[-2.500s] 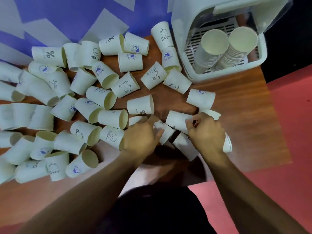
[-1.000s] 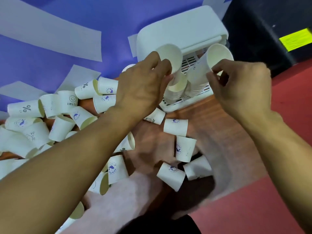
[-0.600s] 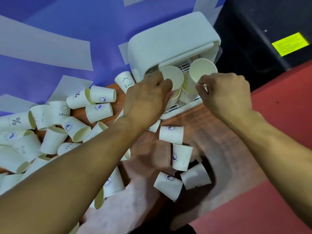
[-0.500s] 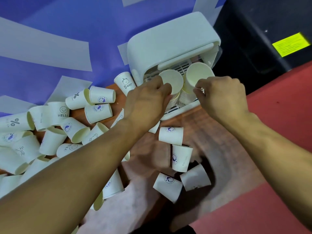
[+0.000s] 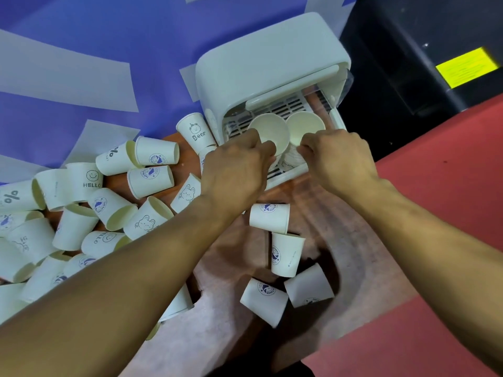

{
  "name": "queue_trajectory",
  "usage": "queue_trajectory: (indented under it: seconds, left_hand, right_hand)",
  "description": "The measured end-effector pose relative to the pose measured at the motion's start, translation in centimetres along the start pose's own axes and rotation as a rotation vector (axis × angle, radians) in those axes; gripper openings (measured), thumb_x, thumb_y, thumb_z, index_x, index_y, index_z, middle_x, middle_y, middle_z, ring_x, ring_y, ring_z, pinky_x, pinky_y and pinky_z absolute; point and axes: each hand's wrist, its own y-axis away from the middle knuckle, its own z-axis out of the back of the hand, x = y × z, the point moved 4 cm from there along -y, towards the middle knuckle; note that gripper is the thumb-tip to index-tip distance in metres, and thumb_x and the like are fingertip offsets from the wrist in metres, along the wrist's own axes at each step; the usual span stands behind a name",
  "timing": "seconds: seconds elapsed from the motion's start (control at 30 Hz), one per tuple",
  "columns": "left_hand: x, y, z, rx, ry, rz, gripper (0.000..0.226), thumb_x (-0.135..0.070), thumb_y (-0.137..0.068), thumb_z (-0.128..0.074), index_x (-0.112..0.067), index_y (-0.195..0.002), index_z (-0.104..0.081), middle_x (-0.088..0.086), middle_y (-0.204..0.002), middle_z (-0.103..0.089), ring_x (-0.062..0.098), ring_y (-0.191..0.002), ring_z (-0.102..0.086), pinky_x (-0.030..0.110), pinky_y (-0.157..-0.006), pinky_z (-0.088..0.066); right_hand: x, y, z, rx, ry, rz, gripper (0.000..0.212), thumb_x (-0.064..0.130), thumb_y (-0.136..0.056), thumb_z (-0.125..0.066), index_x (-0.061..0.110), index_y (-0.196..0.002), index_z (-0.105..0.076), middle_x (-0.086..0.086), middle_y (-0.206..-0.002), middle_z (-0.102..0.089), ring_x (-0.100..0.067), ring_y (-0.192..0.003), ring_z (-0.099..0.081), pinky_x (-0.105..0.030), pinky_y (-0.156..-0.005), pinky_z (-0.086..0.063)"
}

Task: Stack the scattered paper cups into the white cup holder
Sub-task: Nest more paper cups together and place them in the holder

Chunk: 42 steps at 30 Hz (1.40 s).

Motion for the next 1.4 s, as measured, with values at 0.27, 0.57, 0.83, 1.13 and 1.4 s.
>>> queue_trajectory:
  seconds: [0.27, 0.57, 0.83, 1.13, 1.4]
  left_hand:
    - [0.4, 0.5, -1.2, 0.069, -0.007, 0.047, 0.018, -0.029, -0.094, -0.056, -0.018, -0.095, -0.07, 0.002, -0.088, -0.058, 0.028, -0.075, -0.06, 0.032, -0.053, -0.046]
    - [0.6, 1.0, -1.8, 0.032, 0.037, 0.12, 0.022, -0.031, -0.096, -0.054, -0.019, -0.104, -0.072, 0.002, -0.094, -0.061, 0.026, -0.081, -0.061, 0.038, -0.059, -0.053]
    - [-1.4, 4.0, -3.0, 0.151, 0.194, -0.104, 0.02, -0.03, -0.091, -0.061, -0.025, -0.109, -0.066, 0.0, -0.095, -0.062, 0.024, -0.082, -0.063, 0.034, -0.061, -0.049]
    - [-3.2, 6.5, -8.0, 0.716, -0.021, -0.27, 0.038, -0.036, -0.097, -0.051, -0.043, -0.133, -0.041, 0.001, -0.117, -0.058, 0.028, -0.1, -0.061, 0.037, -0.073, -0.048]
    - [-2.7, 6.2, -8.3, 0.658, -0.149, -0.261, 0.027, -0.022, -0.094, -0.05, -0.027, -0.119, -0.057, 0.001, -0.115, -0.059, 0.028, -0.097, -0.062, 0.035, -0.068, -0.046]
  right_hand:
    - [0.2, 0.1, -0.3, -0.004, -0.018, -0.01, 0.028, 0.034, -0.099, -0.045, 0.015, -0.096, -0.065, -0.005, -0.086, -0.065, -0.034, -0.077, -0.059, -0.036, -0.06, -0.044]
    - [0.3, 0.7, -0.9, -0.064, -0.085, -0.057, 0.025, 0.034, -0.096, -0.049, 0.015, -0.102, -0.064, -0.005, -0.089, -0.067, -0.032, -0.08, -0.062, -0.042, -0.066, -0.053]
    - [1.1, 6.2, -1.2, -0.229, -0.297, -0.183, 0.021, 0.032, -0.087, -0.059, 0.017, -0.1, -0.065, -0.001, -0.069, -0.065, -0.03, -0.065, -0.063, -0.038, -0.058, -0.051]
    - [1.0, 11.9, -8.8, 0.221, -0.252, -0.195, 0.027, 0.04, -0.08, -0.063, 0.029, -0.104, -0.06, -0.001, -0.08, -0.069, -0.031, -0.076, -0.065, -0.03, -0.063, -0.048]
    - [0.2, 12.7, -11.4, 0.357, -0.281, -0.249, 0.018, 0.041, -0.082, -0.065, 0.031, -0.096, -0.067, 0.006, -0.098, -0.072, -0.023, -0.09, -0.066, -0.031, -0.078, -0.052]
